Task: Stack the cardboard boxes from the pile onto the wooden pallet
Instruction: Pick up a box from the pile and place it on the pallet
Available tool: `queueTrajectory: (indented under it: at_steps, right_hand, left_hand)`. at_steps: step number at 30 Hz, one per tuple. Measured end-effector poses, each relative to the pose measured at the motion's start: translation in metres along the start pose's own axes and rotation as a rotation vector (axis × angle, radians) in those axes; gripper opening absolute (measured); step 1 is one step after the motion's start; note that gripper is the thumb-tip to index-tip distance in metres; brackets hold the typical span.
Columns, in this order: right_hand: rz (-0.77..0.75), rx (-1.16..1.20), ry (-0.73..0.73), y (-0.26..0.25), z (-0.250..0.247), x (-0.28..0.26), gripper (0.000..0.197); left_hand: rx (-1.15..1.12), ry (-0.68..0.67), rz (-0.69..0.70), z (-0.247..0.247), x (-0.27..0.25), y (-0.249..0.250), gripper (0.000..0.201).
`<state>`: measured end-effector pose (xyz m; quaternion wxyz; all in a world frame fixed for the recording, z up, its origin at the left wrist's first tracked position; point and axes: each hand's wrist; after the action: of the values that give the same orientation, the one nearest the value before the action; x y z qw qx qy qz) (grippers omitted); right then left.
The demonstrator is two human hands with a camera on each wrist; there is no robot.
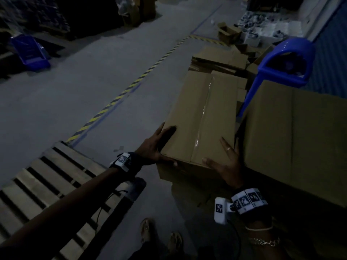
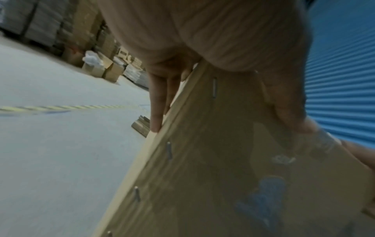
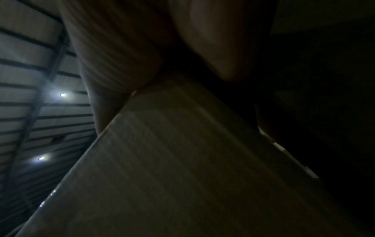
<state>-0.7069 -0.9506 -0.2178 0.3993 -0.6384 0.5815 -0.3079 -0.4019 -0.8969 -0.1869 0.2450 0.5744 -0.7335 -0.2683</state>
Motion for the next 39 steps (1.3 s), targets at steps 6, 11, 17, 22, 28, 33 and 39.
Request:
queueTrajectory:
  at_steps: [6, 11, 17, 22, 28, 33, 39]
  right_hand:
    - [-0.155, -0.048, 0.043, 0.004, 0.004, -0.002, 0.092]
    - [-0.269, -0.137, -0.043, 0.001, 0.006, -0.017, 0.089]
    - [-0.353, -0.128, -0.089, -0.038, 0.027, -0.035, 0.079]
    - [-0.384, -0.169, -0.209, -0.072, 0.057, -0.051, 0.077]
    - [-0.492, -0.147, -0.446, -0.112, 0.113, -0.084, 0.079]
    - [-0.533, -0.16, -0.656, -0.138, 0.17, -0.136, 0.078]
    - [-0.622, -0.116, -0.824, -0.166, 0.242, -0.227, 0.078]
  left_hand:
    - [0.067, 0.059, 0.023, 0.009, -0.004, -0.008, 0.128]
    - [0.098, 0.095, 0.027, 0.008, -0.033, -0.003, 0.127]
    - [0.17, 0.232, -0.004, -0.005, -0.097, 0.0, 0.123]
    - [0.243, 0.364, -0.093, -0.022, -0.162, -0.001, 0.123]
    - [0.274, 0.463, -0.246, -0.032, -0.26, 0.001, 0.12]
    - [0.299, 0.551, -0.406, -0.028, -0.365, 0.006, 0.122]
    - [0.294, 0.698, -0.593, -0.016, -0.494, 0.02, 0.121]
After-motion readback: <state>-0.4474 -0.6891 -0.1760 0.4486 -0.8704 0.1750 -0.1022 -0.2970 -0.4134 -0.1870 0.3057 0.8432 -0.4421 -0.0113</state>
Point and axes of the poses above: each hand's wrist, its own x-axis towards the middle knuckle, its own z-axis out of the palm, y = z × x, and after that the axes turned 7 degrees about z, right-handed
